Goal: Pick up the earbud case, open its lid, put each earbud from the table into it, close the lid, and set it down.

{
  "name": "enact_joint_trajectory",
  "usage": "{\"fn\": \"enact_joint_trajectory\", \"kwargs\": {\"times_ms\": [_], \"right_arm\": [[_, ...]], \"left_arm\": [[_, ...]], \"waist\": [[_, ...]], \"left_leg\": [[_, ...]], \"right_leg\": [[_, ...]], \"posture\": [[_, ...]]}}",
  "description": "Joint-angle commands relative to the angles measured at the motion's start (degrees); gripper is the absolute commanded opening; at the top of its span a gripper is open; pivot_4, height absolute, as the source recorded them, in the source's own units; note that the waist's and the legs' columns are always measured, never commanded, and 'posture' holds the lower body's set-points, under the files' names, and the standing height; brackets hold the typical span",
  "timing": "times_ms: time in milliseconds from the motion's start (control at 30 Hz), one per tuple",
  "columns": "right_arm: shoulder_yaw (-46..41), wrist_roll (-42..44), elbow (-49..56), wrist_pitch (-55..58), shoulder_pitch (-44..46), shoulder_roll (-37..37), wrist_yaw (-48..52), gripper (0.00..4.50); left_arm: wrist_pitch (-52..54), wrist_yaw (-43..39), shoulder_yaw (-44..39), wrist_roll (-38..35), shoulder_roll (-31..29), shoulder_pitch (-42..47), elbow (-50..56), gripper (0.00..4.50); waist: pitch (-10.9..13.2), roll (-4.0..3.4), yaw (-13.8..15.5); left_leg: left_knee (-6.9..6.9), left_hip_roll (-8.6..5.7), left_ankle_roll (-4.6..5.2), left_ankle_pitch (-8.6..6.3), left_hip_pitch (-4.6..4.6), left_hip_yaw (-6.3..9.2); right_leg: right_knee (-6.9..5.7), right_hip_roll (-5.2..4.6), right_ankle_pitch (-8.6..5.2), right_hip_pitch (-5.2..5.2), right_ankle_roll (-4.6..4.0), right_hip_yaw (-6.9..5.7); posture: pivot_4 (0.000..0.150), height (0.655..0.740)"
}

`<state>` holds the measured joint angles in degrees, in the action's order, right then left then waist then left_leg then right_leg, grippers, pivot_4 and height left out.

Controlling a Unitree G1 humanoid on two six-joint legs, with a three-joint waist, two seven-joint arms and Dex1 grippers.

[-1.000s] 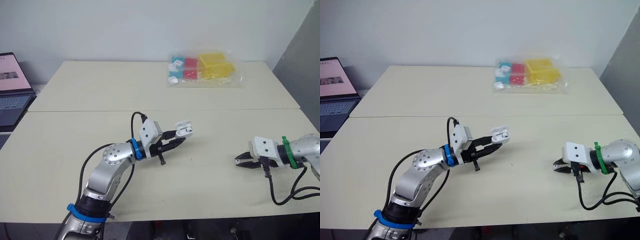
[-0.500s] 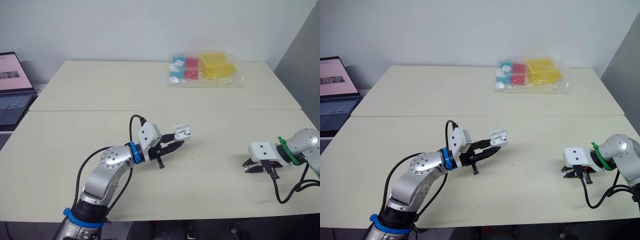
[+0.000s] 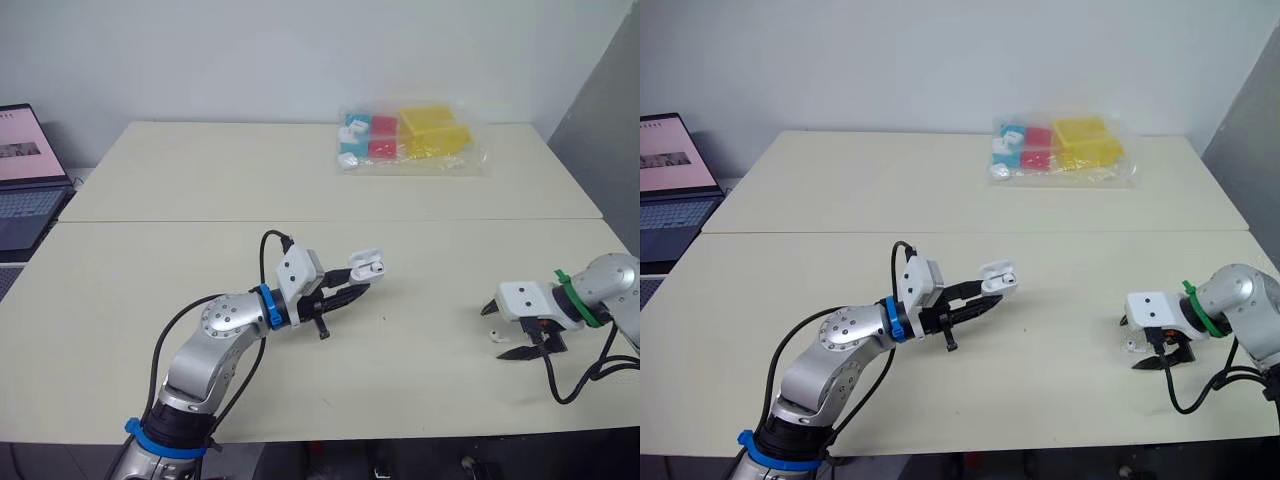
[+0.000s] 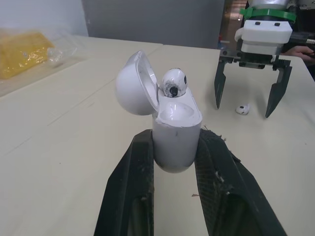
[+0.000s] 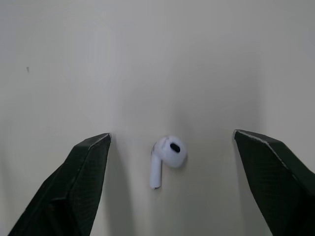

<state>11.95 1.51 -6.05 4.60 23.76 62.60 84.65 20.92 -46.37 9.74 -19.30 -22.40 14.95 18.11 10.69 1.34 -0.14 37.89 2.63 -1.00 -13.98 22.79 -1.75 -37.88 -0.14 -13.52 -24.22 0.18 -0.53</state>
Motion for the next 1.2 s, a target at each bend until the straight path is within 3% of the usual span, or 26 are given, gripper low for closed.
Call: {"fn": "enact_joint_trajectory", "kwargs": {"times_ms": [33, 133, 333, 633, 967, 1067, 1200], "right_arm": [[-7.0, 5.26, 7.69, 8.66, -2.03, 3.85, -0.09, 4.03], [-9.07, 8.18, 13.13, 17.19, -4.15, 4.52, -1.8, 4.03], [-1.96, 2.42, 22.13, 39.49, -0.76, 4.65, -9.4, 4.03], [7.83, -4.07, 17.67, 37.92, 2.53, 4.02, -10.16, 4.03], [9.38, -5.05, 13.5, 37.17, 3.69, 1.94, -9.5, 4.03], [9.75, -5.62, 12.73, 35.82, 3.58, 1.94, -9.31, 3.48], [9.5, -4.63, 12.94, 36.39, 3.72, 1.46, -8.48, 2.1]], "left_arm": [[-0.41, 0.68, -0.67, -1.08, 0.03, -0.36, 2.95, 0.78], [-0.7, 0.9, -0.5, -1.09, 0.08, -0.91, 3.09, 0.78], [-1.84, 0.82, 0.36, -0.66, 0.87, -1.58, 2.06, 0.78], [-3.43, 0.84, 1.62, 0.13, 2.44, -1.38, 0.35, 0.78], [-4.2, 0.62, 1.16, 0.31, 2.17, -1.92, 0.08, 0.78], [-4.34, 0.68, 1.21, 0.45, 2.17, -1.84, 0.01, 0.78], [-4.54, 0.6, 1.29, 0.54, 2.11, -1.96, 0.01, 0.78]], "waist": [[0.0, 0.0, 0.06], [0.0, 0.0, 0.12], [-0.01, -0.01, -0.01], [-0.01, -0.01, 0.04], [-0.01, -0.01, -0.04], [-0.01, 0.0, -0.04], [-0.01, -0.01, -0.03]], "left_leg": [[0.0, 0.0, 0.0, 0.0, 0.01, 0.02], [-0.01, 0.02, 0.0, 0.0, 0.01, 0.07], [0.05, 0.01, -0.01, 0.0, -0.06, 0.04], [0.03, -0.02, 0.0, 0.0, 0.05, 0.01], [0.07, 0.0, 0.0, 0.0, -0.01, 0.05], [0.07, -0.01, 0.0, 0.0, -0.04, 0.0], [0.05, 0.0, 0.0, 0.0, -0.02, 0.02]], "right_leg": [[0.0, -0.01, 0.0, 0.0, 0.0, 0.01], [0.03, -0.02, -0.01, 0.04, -0.01, -0.01], [-0.09, -0.04, 0.0, 0.03, -0.01, 0.04], [0.04, -0.04, -0.01, -0.02, -0.03, -0.02], [-0.05, -0.01, -0.01, 0.01, -0.02, -0.03], [-0.05, -0.02, 0.0, 0.02, -0.01, -0.04], [-0.03, -0.02, -0.01, 0.02, -0.02, -0.02]], "posture": [[0.15, 0.74], [0.15, 0.74], [0.15, 0.74], [0.15, 0.74], [0.15, 0.74], [0.15, 0.74], [0.15, 0.74]]}}
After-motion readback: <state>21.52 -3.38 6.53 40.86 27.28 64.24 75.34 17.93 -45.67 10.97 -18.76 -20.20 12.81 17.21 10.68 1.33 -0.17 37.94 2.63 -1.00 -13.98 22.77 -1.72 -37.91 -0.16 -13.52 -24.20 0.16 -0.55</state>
